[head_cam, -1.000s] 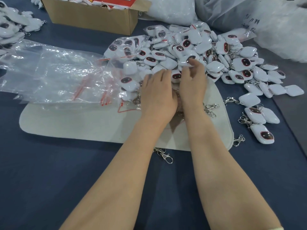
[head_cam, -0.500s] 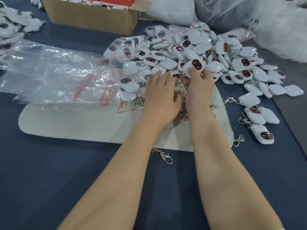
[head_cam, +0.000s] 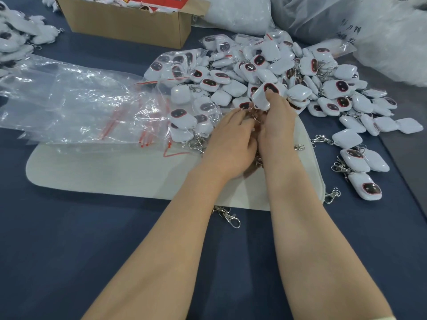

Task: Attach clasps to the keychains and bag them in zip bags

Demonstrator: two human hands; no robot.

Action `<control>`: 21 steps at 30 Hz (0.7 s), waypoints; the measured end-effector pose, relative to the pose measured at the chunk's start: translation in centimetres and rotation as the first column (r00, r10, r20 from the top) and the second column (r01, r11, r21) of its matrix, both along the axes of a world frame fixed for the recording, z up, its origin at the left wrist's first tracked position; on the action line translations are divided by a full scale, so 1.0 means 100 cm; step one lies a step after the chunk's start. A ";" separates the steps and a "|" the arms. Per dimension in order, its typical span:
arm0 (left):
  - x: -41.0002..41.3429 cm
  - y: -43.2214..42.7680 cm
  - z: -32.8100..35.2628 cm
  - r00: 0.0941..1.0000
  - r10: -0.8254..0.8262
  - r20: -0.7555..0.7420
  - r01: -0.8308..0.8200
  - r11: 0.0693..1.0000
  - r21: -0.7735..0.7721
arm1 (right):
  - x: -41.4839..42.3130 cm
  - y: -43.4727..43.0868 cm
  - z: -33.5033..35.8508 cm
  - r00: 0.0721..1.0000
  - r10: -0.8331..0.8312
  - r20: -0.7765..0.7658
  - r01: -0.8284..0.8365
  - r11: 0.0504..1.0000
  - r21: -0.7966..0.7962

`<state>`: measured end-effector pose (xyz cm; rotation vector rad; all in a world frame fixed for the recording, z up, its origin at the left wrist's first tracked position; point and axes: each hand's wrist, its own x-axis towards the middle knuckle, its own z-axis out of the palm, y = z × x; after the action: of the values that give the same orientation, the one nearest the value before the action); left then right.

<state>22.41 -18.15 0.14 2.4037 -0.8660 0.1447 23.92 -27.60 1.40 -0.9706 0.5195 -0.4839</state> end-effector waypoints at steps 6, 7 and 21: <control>0.001 0.000 -0.003 0.999 0.013 -0.031 -0.013 1.000 -0.002 | 0.001 0.001 -0.001 1.000 0.017 0.008 -0.017 1.000 0.018; 0.001 0.000 -0.003 0.999 0.016 -0.040 -0.016 1.000 -0.004 | 0.001 0.001 -0.001 1.000 0.012 0.020 -0.013 0.999 0.033; 0.004 0.008 -0.001 0.950 0.305 0.064 -0.302 0.952 -0.049 | -0.003 0.003 0.003 0.998 0.053 0.038 -0.050 0.996 -0.076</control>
<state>22.78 -17.34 0.08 2.4943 -0.5115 0.3636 23.60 -27.26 1.73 -1.0419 0.4419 -0.4779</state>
